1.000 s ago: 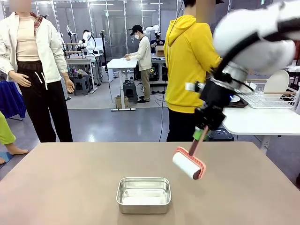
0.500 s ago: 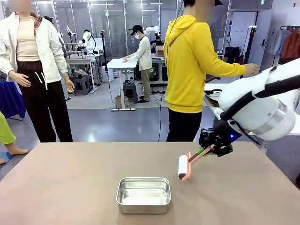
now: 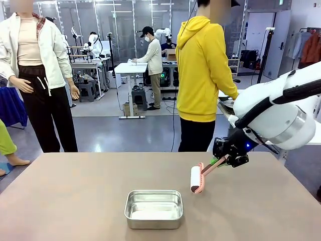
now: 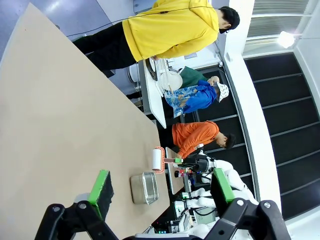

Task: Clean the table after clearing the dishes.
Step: When the right (or left) Handle tray is removed, use the right hand (or left hand) to clean the right (or left) side of the table with the Lint Roller.

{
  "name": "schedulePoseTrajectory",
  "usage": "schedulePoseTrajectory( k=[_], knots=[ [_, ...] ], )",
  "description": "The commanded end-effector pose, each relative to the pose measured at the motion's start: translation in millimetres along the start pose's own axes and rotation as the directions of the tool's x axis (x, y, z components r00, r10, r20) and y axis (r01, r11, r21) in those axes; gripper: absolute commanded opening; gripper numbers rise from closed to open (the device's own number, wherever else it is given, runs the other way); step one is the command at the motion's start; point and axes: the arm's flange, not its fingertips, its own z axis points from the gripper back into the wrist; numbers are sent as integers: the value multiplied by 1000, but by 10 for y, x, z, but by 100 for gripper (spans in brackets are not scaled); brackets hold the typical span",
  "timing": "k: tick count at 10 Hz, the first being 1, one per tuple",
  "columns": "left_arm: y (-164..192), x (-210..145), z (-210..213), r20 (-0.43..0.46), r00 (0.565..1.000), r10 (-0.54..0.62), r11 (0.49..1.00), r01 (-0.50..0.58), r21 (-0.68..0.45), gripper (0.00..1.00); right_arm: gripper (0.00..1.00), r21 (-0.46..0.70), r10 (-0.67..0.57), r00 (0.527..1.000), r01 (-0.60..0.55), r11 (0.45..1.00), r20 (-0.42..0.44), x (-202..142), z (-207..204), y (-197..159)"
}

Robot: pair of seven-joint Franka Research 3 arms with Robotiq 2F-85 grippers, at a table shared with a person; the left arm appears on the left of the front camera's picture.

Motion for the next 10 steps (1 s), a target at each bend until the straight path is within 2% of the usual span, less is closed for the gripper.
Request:
schedulePoseTrajectory(
  k=[1, 2, 5, 7, 8, 10],
  knots=[
    [-52, 22, 31, -5, 1000, 13, 1000, -13, -10, 100, 23, 43, 19, 998, -16, 999, -58, 201, -79, 53],
    [-52, 22, 31, -5, 1000, 13, 1000, -13, -10, 100, 23, 63, 59, 993, -53, 997, -101, 354, -229, 60],
    [-52, 22, 31, -5, 1000, 13, 1000, -13, -10, 100, 23, 69, 31, 987, -20, 997, -158, 465, -454, -122],
    [-52, 22, 31, -5, 1000, 13, 1000, -13, -10, 100, 23, 109, -8, 987, 26, 994, -163, 456, -584, -373],
    [-52, 22, 31, -5, 1000, 13, 1000, -13, -10, 100, 23, 71, 13, 989, -2, 997, -149, 396, -625, -535],
    [-52, 22, 31, -5, 1000, 13, 1000, -13, -10, 100, 23, 17, 27, 989, -25, 1000, -148, 466, -422, -1029]
  ],
)
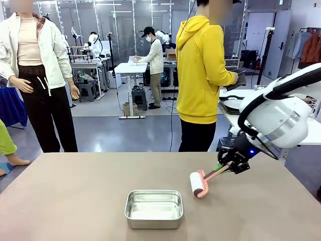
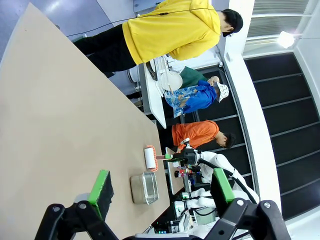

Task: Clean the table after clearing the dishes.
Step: When the right (or left) Handle tray is removed, use the right hand (or left hand) to clean the right (or left) side of the table with the Lint Roller.

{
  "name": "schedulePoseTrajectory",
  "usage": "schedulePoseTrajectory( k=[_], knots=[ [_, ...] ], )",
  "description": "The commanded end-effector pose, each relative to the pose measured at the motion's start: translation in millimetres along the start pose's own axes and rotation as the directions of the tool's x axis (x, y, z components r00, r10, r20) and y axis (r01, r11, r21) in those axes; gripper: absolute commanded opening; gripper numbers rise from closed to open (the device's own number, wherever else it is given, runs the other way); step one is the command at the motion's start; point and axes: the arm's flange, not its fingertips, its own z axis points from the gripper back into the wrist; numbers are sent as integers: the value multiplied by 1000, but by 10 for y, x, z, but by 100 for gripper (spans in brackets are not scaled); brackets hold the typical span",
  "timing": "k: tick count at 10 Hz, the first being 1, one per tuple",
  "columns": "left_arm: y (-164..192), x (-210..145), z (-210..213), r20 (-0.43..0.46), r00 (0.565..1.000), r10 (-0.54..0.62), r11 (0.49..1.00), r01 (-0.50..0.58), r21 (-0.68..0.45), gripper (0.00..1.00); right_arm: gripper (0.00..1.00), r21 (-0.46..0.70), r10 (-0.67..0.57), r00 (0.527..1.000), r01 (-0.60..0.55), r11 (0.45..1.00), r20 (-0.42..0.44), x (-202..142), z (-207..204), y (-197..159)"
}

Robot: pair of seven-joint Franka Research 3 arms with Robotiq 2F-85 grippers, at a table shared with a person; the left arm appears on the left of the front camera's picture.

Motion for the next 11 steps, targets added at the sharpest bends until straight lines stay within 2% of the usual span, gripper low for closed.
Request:
schedulePoseTrajectory(
  k=[1, 3, 4, 6, 7, 10, 11],
  knots=[
    [-52, 22, 30, -5, 1000, 13, 1000, -13, -10, 100, 23, -84, 44, 999, -43, 996, 8, -27, 211, -549],
    [-52, 22, 30, -5, 1000, 13, 1000, -13, -10, 100, 23, -226, 33, 996, -13, 974, 86, 8, 533, -867],
    [-52, 22, 30, -5, 1000, 13, 1000, -13, -10, 100, 23, -272, 34, 994, -5, 962, 103, 1, 655, -926],
    [-52, 22, 30, -5, 1000, 13, 1000, -13, -10, 100, 23, -430, 46, 988, 23, 903, 148, -17, 864, -1034],
    [-52, 22, 30, -5, 1000, 13, 1000, -13, -10, 100, 23, -464, 53, 986, 27, 886, 158, -38, 976, -1056],
    [-52, 22, 30, -5, 1000, 13, 1000, -13, -10, 100, 23, -540, 139, 971, -12, 841, 194, -159, 1532, -721],
    [-52, 22, 30, -5, 1000, 13, 1000, -13, -10, 100, 23, -528, 184, 958, -43, 848, 218, -252, 1709, -503]
  ],
)
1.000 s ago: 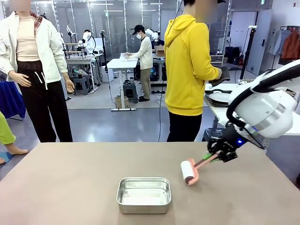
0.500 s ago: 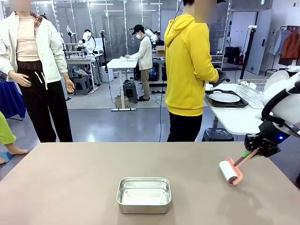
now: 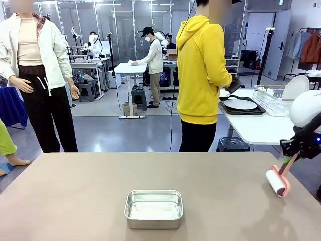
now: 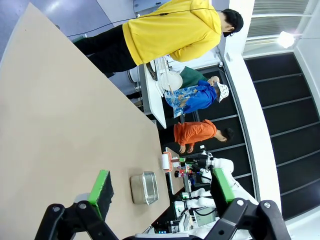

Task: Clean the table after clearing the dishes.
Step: When the right (or left) Handle tray is removed, use the right hand (or left hand) to clean the right (or left) side of the table with the Lint Roller.

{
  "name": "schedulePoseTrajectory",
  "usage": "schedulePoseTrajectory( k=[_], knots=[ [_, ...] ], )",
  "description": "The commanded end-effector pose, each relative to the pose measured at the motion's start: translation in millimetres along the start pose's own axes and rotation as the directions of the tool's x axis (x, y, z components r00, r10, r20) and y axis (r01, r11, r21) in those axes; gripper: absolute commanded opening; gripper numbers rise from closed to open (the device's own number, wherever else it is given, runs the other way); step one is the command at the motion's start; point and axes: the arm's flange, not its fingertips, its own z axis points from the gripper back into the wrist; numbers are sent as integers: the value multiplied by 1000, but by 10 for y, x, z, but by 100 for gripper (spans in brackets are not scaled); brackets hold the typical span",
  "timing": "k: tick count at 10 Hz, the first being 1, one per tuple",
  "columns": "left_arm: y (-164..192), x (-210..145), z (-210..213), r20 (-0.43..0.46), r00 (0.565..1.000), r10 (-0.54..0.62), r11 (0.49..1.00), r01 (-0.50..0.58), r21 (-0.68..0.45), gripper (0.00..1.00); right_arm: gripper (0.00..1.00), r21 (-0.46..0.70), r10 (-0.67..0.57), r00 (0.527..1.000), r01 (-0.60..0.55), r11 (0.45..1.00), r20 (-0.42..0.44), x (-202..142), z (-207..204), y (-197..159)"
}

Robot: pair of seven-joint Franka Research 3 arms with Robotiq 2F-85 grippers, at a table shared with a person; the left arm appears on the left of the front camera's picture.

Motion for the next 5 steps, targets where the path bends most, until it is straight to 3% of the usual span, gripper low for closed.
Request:
schedulePoseTrajectory(
  k=[1, 3, 5],
  knots=[
    [-52, 22, 31, -5, 1000, 13, 1000, -13, -10, 100, 23, 2, 21, 995, -22, 1000, 93, -154, 551, 269],
    [-52, 22, 31, -5, 1000, 13, 1000, -13, -10, 100, 23, -19, 34, 992, -32, 999, 123, -242, 812, 354],
    [-52, 22, 31, -5, 1000, 13, 1000, -13, -10, 100, 23, -74, 56, 997, -52, 996, 52, -335, 682, 512]
  ],
)
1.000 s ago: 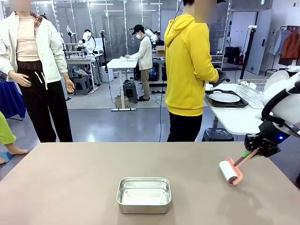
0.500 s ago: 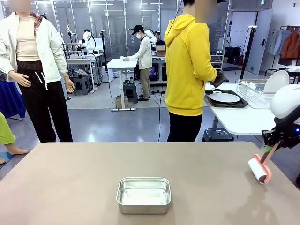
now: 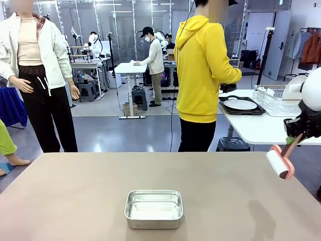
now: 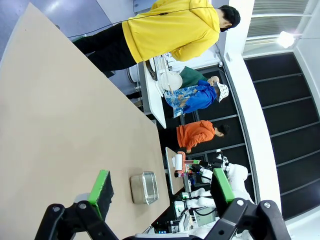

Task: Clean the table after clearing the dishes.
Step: When the right (or left) Handle tray is removed, use the right hand (or left hand) to clean the right (or left) side of the table with the Lint Roller, then place the Lint Roller back on top of the Airtight Container.

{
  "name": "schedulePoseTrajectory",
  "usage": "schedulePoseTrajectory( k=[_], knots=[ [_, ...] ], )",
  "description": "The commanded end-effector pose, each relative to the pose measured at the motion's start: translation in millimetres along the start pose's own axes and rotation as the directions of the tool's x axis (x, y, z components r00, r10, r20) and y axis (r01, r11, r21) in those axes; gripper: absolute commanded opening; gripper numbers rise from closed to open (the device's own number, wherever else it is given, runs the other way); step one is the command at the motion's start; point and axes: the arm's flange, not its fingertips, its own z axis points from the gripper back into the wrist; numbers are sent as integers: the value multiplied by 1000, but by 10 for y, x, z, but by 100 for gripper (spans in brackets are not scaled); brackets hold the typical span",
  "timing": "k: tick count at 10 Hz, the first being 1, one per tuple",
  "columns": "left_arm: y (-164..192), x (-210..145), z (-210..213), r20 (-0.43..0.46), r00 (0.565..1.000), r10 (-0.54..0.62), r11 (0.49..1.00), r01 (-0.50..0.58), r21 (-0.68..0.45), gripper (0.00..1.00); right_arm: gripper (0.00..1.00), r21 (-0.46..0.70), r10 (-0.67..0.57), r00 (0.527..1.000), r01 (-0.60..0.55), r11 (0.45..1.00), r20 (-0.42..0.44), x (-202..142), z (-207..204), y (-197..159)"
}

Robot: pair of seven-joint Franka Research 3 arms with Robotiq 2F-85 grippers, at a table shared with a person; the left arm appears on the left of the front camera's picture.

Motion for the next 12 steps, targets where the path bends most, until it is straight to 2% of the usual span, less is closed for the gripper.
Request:
schedulePoseTrajectory(
  k=[1, 12],
  knots=[
    [-51, 22, 31, -5, 1000, 13, 1000, -14, -9, 100, 23, 18, -11, 1000, 11, 1000, 23, 75, 32, -68],
    [-51, 22, 31, -5, 1000, 13, 1000, -14, -9, 100, 23, 7, -15, 1000, 15, 1000, 10, 46, 26, -75]
  ],
)
